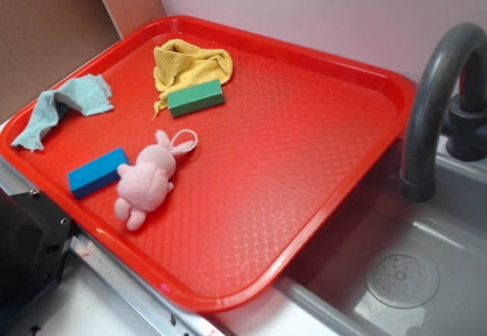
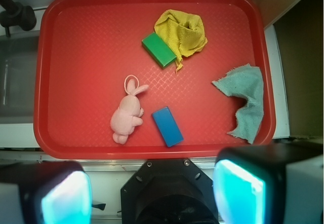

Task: Grab the pink bunny.

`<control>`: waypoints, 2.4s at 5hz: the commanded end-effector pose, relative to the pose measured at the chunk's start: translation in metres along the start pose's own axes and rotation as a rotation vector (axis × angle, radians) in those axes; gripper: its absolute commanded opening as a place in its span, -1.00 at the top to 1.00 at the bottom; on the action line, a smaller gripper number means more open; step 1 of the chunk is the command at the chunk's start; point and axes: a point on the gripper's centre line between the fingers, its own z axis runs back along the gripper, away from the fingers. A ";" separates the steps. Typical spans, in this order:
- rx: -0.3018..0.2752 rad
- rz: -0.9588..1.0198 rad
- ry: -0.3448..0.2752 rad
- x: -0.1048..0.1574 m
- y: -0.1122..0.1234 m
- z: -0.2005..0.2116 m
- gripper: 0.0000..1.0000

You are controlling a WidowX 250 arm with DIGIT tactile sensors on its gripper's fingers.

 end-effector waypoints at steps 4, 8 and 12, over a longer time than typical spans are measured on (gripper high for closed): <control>-0.008 0.311 0.020 0.018 -0.017 -0.050 -1.00; 0.015 0.171 0.113 0.045 -0.051 -0.166 -1.00; 0.127 0.146 0.262 0.018 -0.036 -0.229 -0.98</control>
